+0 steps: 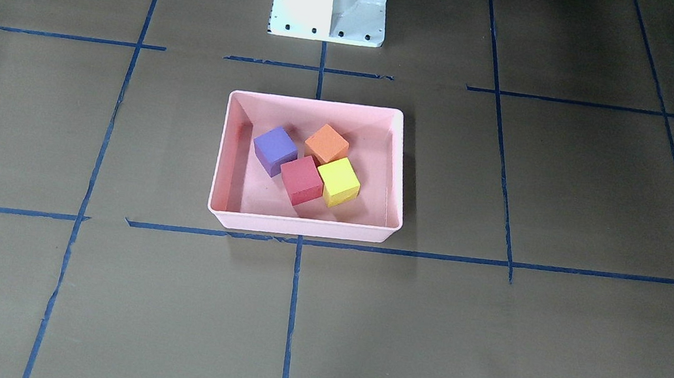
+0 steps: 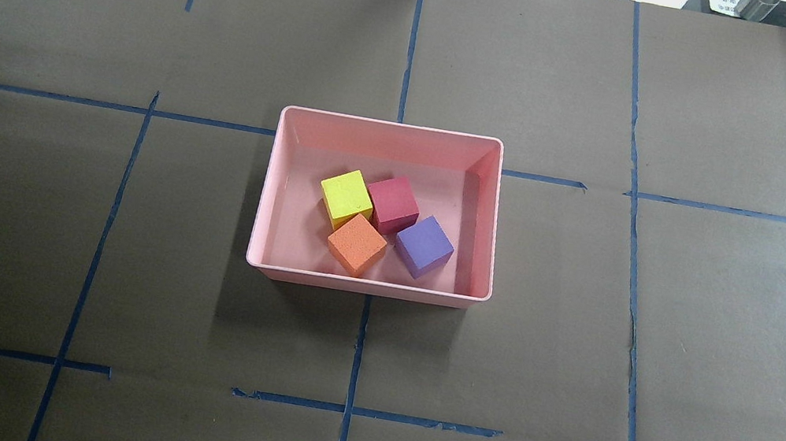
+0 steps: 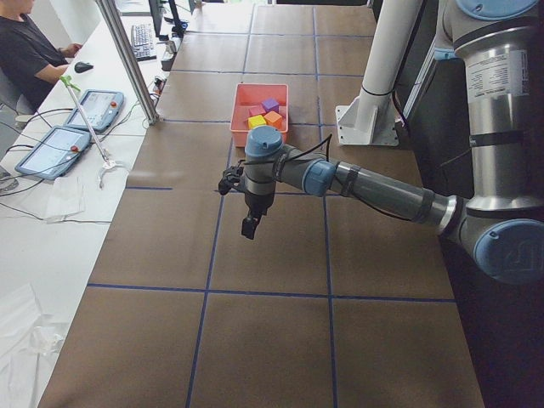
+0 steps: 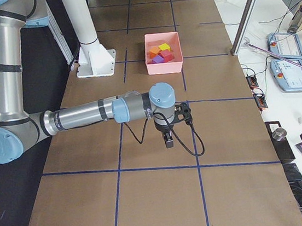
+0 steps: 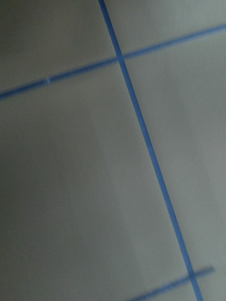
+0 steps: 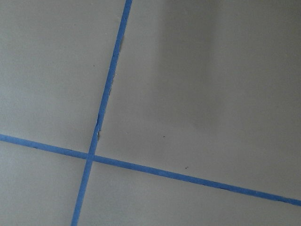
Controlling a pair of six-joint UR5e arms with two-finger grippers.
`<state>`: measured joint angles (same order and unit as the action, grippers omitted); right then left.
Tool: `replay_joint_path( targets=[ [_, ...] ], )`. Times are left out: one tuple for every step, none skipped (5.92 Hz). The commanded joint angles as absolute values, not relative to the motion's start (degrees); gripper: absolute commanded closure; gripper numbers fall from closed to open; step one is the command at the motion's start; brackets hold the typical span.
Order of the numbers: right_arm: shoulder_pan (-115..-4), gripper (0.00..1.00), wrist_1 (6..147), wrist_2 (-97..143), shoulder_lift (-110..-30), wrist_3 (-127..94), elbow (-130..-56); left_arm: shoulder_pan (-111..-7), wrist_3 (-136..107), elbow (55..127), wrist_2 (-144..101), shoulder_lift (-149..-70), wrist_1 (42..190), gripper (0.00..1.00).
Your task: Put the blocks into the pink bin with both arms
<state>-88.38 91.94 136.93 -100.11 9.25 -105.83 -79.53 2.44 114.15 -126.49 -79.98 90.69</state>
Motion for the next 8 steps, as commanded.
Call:
replay_joint_path(
  targets=[
    [-90.9, 0.00, 91.9, 137.5, -102.5, 11.6, -105.8, -88.6, 13.9, 107.3, -130.1, -79.4, 86.5, 0.00],
    [-91.0, 0.00, 91.9, 137.4, -102.7, 11.6, -105.8, -90.2, 14.4, 105.2, -132.7, -78.9, 84.8, 0.00],
    [-90.9, 0.00, 91.9, 136.8, -102.7, 11.5, -105.8, -90.2, 14.3, 105.7, -133.5, -76.8, 83.8, 0.00],
    [-91.0, 0.00, 92.0, 136.2, -102.7, 11.4, -106.0, -90.2, 13.8, 106.3, -133.6, -74.5, 84.0, 0.00],
    [-91.0, 0.00, 92.0, 136.0, -104.2, 11.5, -105.8, -90.2, 13.8, 106.2, -134.6, -74.3, 84.2, 0.00],
    [-91.0, 0.00, 92.0, 134.1, -104.9, 11.5, -105.8, -90.3, 13.9, 105.6, -135.3, -74.3, 84.4, 0.00],
    [-90.9, 0.00, 91.9, 133.5, -104.9, 11.4, -105.8, -90.3, 13.8, 105.1, -135.3, -75.2, 83.9, 0.00],
    [-90.9, 0.00, 91.8, 133.6, -104.9, 11.6, -106.3, -90.3, 13.8, 106.3, -135.4, -75.1, 84.5, 0.00]
  ],
)
